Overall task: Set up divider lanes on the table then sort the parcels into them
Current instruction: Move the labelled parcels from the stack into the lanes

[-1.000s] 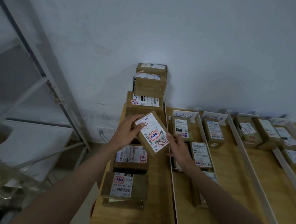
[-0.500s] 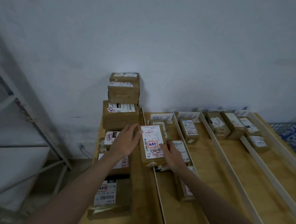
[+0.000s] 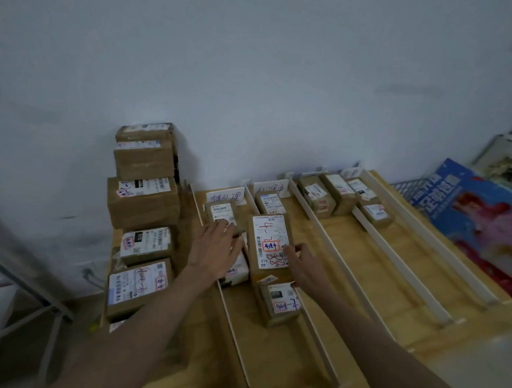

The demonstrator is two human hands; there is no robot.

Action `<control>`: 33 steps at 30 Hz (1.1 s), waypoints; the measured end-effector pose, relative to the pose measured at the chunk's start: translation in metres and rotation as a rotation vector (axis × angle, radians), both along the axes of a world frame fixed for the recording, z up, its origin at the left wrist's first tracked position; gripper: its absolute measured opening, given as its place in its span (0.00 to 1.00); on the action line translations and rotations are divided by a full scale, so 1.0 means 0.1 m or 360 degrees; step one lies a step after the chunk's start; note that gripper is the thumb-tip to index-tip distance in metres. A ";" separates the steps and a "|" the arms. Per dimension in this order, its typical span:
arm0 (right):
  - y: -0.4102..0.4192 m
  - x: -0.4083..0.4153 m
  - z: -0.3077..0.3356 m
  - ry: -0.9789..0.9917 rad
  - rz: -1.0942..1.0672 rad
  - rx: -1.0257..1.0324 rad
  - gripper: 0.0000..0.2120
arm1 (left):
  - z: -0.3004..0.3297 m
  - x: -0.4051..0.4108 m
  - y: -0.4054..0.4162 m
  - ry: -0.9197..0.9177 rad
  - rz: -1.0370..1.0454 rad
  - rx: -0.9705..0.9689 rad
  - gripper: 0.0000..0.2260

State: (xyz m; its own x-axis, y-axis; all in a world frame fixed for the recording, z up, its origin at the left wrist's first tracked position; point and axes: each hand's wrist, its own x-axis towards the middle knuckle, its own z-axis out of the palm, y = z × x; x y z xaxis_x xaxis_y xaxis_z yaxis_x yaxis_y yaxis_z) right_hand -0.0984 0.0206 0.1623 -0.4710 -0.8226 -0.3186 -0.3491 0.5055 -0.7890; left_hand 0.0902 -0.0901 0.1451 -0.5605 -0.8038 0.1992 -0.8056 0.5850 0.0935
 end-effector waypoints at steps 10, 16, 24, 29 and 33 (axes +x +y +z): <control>0.39 -1.16 -0.17 0.0051 -0.0046 -0.0024 0.19 | -0.14 -0.99 0.46 -0.0141 0.0080 0.0023 0.23; 0.55 -1.94 -0.32 0.0051 0.0062 0.0017 0.16 | -0.21 -1.69 0.81 -0.0076 0.0258 0.0078 0.28; 0.44 -2.55 -0.46 0.0029 0.0182 0.0038 0.17 | -0.22 -2.23 1.01 0.0006 0.0446 0.0120 0.25; 0.06 -2.69 -0.44 0.0063 0.0230 0.0054 0.14 | -0.23 -2.33 0.75 0.0101 0.0526 0.0189 0.26; -0.38 -2.81 -0.53 0.0070 0.0277 0.0040 0.19 | -0.34 -2.37 0.38 0.0092 0.0588 0.0229 0.22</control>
